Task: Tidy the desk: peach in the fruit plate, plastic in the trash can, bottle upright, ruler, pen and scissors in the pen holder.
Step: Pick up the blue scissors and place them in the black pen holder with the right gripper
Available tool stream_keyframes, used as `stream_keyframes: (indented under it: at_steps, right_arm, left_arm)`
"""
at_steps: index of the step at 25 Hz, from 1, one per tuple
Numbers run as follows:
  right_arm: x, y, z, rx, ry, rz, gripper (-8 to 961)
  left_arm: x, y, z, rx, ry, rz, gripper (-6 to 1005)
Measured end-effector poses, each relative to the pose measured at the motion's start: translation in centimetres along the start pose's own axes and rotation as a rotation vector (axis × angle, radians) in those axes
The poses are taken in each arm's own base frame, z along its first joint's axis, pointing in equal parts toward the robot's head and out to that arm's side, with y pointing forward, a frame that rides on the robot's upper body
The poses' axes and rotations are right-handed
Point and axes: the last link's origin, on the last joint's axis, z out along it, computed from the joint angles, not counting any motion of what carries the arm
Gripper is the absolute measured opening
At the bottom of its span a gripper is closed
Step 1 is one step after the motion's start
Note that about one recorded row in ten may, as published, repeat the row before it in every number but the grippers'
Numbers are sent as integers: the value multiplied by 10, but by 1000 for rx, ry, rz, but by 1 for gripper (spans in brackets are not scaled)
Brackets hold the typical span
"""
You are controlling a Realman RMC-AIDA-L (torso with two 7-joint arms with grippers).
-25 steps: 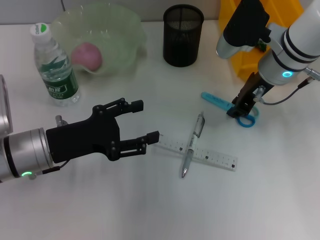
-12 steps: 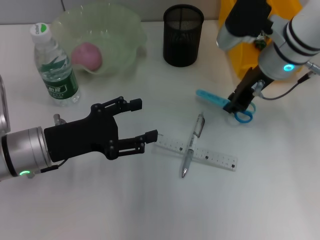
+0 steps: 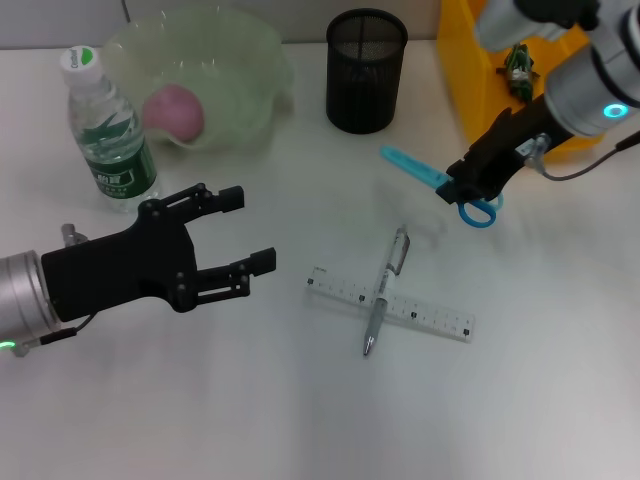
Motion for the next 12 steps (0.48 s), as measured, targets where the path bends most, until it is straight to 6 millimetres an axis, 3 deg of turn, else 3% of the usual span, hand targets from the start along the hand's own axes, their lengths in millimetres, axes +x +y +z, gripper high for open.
stream_keyframes:
  at_steps: [12]
  right_arm:
    - [17, 3, -18, -28, -152, -16, 251]
  left_arm:
    - [2, -2, -2, 3, 5, 3, 835]
